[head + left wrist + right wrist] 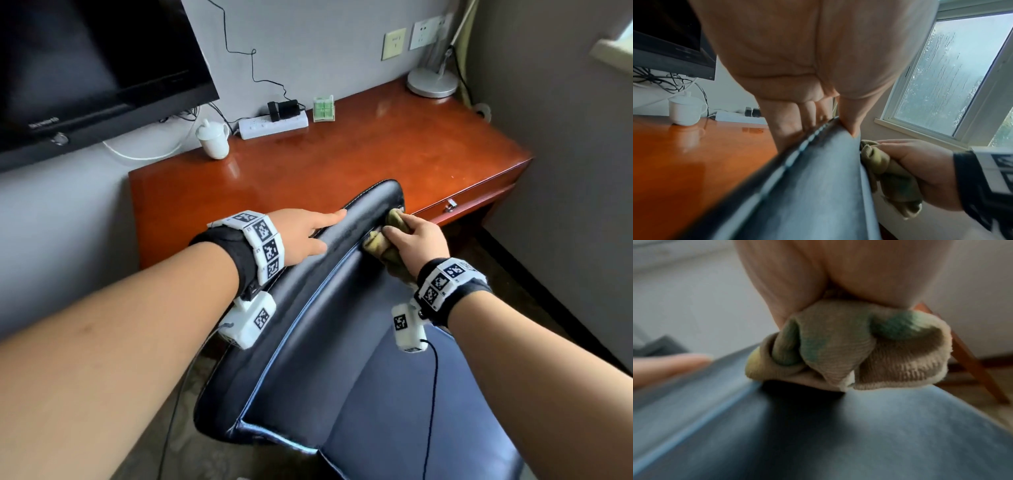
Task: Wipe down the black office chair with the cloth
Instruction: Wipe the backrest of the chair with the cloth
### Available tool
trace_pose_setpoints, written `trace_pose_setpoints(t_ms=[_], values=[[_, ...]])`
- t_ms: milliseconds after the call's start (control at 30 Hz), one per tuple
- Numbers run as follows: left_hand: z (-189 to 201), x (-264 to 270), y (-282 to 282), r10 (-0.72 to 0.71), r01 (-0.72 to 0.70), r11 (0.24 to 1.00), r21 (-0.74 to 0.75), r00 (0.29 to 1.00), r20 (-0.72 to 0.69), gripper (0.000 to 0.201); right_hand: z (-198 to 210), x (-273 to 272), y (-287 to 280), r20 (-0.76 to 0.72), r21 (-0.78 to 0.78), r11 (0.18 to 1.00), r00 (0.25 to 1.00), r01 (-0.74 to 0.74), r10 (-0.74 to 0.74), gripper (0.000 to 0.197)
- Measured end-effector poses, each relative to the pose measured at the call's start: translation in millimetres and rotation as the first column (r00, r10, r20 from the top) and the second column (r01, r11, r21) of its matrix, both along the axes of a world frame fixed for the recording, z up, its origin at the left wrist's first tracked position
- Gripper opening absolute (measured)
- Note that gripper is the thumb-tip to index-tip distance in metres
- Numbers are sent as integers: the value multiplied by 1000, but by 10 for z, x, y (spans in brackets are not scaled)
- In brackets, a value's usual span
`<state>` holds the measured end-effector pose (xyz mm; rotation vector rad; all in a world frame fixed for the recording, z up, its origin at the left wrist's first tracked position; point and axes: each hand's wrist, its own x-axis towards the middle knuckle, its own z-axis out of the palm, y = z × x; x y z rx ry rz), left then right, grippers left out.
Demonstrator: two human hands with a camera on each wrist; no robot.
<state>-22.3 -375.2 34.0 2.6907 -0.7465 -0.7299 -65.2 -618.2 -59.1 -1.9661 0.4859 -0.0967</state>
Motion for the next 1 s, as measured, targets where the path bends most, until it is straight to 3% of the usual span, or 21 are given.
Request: trace_pose_setpoints(t_ms=[167, 333, 600, 700, 800, 933, 1000], values=[[-56, 51, 68, -8, 8, 1000, 30, 1000, 18, 71, -120, -176, 201, -18, -143, 979, 989, -146, 145, 64], [-46, 38, 102, -10, 10, 1000, 21, 1000, -4, 72, -141, -345, 310, -101, -388, 838, 921, -385, 376, 67], [-38, 54, 28, -32, 29, 998, 58, 999, 41, 71, -183, -104, 93, -54, -591, 760, 954, -269, 295, 58], [-51, 87, 6, -39, 36, 997, 63, 998, 49, 71, -199, -154, 200, -28, -577, 793, 975, -195, 219, 57], [-63, 102, 18, -34, 32, 997, 70, 999, 28, 71, -184, -238, 425, -49, -538, 810, 968, -234, 247, 58], [-57, 61, 40, -27, 26, 998, 52, 999, 17, 71, -163, -363, 377, -62, -597, 723, 918, -348, 391, 56], [-70, 41, 37, -32, 31, 998, 54, 999, 20, 71, -126, -274, 219, -44, -582, 752, 936, -308, 349, 49]])
